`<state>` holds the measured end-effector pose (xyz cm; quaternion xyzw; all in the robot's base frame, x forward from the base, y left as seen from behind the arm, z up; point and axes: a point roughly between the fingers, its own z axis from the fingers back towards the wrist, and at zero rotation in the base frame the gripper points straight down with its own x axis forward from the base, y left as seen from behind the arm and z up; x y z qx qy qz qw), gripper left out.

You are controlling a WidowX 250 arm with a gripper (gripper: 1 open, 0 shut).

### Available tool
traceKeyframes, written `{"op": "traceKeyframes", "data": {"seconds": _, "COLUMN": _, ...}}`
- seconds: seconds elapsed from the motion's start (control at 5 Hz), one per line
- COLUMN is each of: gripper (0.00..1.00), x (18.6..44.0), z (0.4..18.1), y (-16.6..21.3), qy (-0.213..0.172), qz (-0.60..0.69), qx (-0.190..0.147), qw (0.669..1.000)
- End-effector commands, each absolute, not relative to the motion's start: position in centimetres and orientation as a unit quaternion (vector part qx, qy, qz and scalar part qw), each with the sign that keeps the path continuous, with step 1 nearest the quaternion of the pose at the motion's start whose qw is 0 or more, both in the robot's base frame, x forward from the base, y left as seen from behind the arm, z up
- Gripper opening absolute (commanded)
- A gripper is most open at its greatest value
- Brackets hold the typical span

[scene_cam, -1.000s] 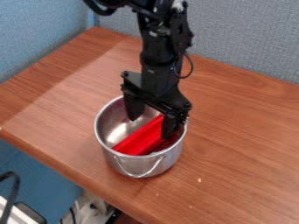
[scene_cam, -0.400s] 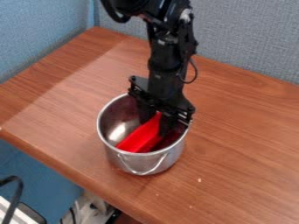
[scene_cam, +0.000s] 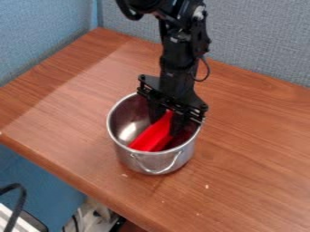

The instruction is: Put the red object in the metal pot

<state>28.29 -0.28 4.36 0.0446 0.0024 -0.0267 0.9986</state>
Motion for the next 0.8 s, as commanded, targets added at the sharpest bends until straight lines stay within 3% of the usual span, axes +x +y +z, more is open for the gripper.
{"op": "traceKeyframes", "data": {"seconds": 0.0, "gripper": 0.0, "x": 28.3, "z": 3.9, "y": -0.5, "qy": 0.005, "qz": -0.072, "qx": 0.048, "qw": 0.996}}
{"op": "traceKeyframes", "data": {"seconds": 0.2, "gripper": 0.0, "x": 28.3, "z": 3.7, "y": -0.5, "qy": 0.005, "qz": -0.107, "qx": 0.048, "qw": 0.993}}
{"op": "traceKeyframes", "data": {"seconds": 0.6, "gripper": 0.0, "x": 28.6, "z": 4.7, "y": -2.2, "qy": 0.007, "qz": -0.121, "qx": 0.046, "qw": 0.992}}
